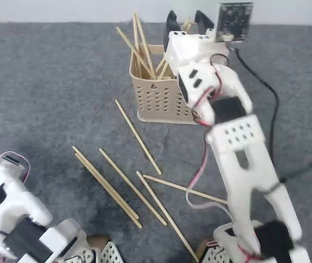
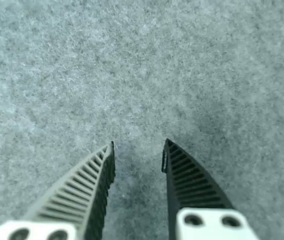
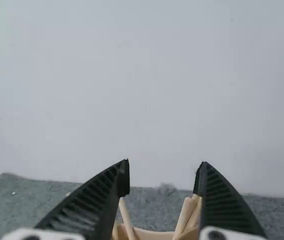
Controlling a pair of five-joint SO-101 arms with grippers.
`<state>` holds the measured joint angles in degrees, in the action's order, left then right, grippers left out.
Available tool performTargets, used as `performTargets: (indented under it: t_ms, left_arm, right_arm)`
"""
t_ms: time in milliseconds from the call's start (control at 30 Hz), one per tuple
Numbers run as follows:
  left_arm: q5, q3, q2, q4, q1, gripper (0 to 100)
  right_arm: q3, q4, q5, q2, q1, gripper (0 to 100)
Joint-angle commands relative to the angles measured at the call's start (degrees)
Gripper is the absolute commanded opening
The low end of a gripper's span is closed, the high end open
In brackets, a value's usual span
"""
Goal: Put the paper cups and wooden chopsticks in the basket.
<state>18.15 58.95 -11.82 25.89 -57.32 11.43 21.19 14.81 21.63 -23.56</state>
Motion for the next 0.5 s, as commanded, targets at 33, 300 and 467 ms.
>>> performTargets:
  t_ms: [33,300,467]
  left_arm:
    - [-0.7,-1.36,-0.18,0.18,0.35,15]
    - [-0.79,-1.36,-0.18,0.18,0.26,15]
    - [-0.79,-1.36,-0.18,0.18,0.26,15]
  right_arm:
    - [-1.93,12.79,2.11,14.81,-2.15,22.0]
    - [-1.41,42.77,14.07,25.63,-11.38,22.0]
    - [6.07,49.36,13.71,21.23,-19.74,22.0]
